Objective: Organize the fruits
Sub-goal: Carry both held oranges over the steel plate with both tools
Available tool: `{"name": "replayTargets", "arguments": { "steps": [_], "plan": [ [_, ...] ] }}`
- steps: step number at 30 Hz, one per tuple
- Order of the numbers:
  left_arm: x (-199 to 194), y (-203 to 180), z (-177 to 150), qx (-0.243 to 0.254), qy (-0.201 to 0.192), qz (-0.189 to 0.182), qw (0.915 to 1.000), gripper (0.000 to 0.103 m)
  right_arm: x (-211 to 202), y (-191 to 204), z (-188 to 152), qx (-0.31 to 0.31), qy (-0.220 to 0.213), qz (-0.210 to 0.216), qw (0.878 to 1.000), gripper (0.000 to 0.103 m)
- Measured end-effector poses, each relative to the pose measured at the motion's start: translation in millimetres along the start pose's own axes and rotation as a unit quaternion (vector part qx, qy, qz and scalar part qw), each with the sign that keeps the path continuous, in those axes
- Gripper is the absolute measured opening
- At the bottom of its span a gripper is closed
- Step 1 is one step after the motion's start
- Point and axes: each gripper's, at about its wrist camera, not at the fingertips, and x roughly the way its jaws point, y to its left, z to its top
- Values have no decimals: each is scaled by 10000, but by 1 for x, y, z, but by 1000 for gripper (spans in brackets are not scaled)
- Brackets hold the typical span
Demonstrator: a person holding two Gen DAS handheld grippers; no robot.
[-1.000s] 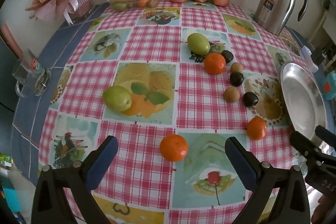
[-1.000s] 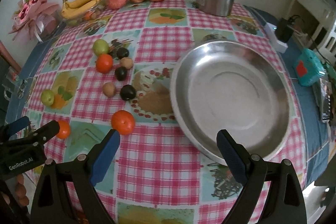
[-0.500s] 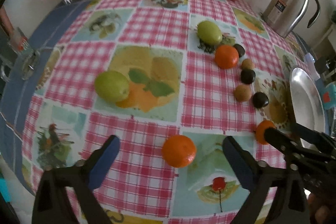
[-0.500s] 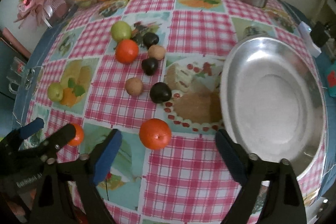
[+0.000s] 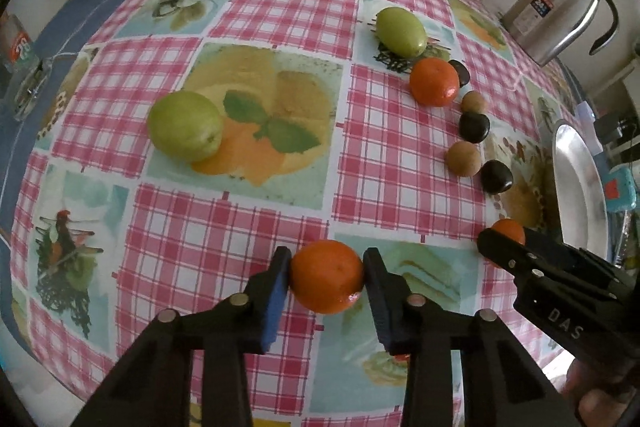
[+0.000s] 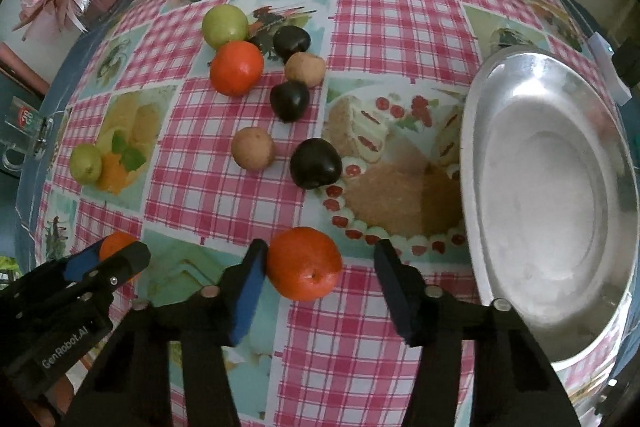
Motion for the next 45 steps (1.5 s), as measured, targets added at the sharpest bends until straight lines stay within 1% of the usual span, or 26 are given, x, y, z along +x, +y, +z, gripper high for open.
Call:
{"name": "replayTargets", "arguments": {
  "steps": [2, 3, 4, 6, 9, 15, 19, 23, 24, 28, 36, 45],
  "plan": [
    [2, -3, 1, 9, 6, -5, 10000, 39, 1, 1, 0, -20, -7, 73, 10000, 46],
    [0, -4, 0, 5, 32, -3, 10000, 39, 0, 4, 0, -11, -24, 123, 9999, 39],
    [0, -5, -1, 9, 21, 6, 10000, 39, -1, 5, 0, -10, -46, 131, 9999, 38],
    [-4, -5, 1, 7, 7, -18, 10000, 39, -2, 6, 0, -52, -58, 90, 9999, 38],
    [-10, -3, 2, -24, -14, -59, 10000, 39, -4, 5, -2, -30, -44, 228, 9997, 38],
    [-28, -3, 10, -181, -118, -122, 9997, 39, -33, 9, 2, -8, -450, 277, 9986, 38],
    [-43, -14, 26, -279, -275, -156, 9991, 39, -46, 2, 11, 150, -586, 128, 9981, 38],
    [-57, -36, 41, -237, -440, -250, 9984, 39, -56, -8, 22, 410, -692, 62, 9967, 38],
    [-60, -42, 45, -236, -484, -313, 9981, 39, -59, -12, 20, 447, -708, 43, 9965, 38],
    [-60, -67, 59, -235, -517, -437, 9974, 39, -69, -32, 26, 688, -795, -13, 9945, 38],
    [-47, -117, 72, 60, -406, -524, 9978, 39, -78, -78, 30, 1090, -885, -313, 9896, 38],
    [-30, -177, 74, 618, -266, -714, 9952, 39, -81, -130, 33, 1521, -924, -551, 9825, 38]
  ]
}}
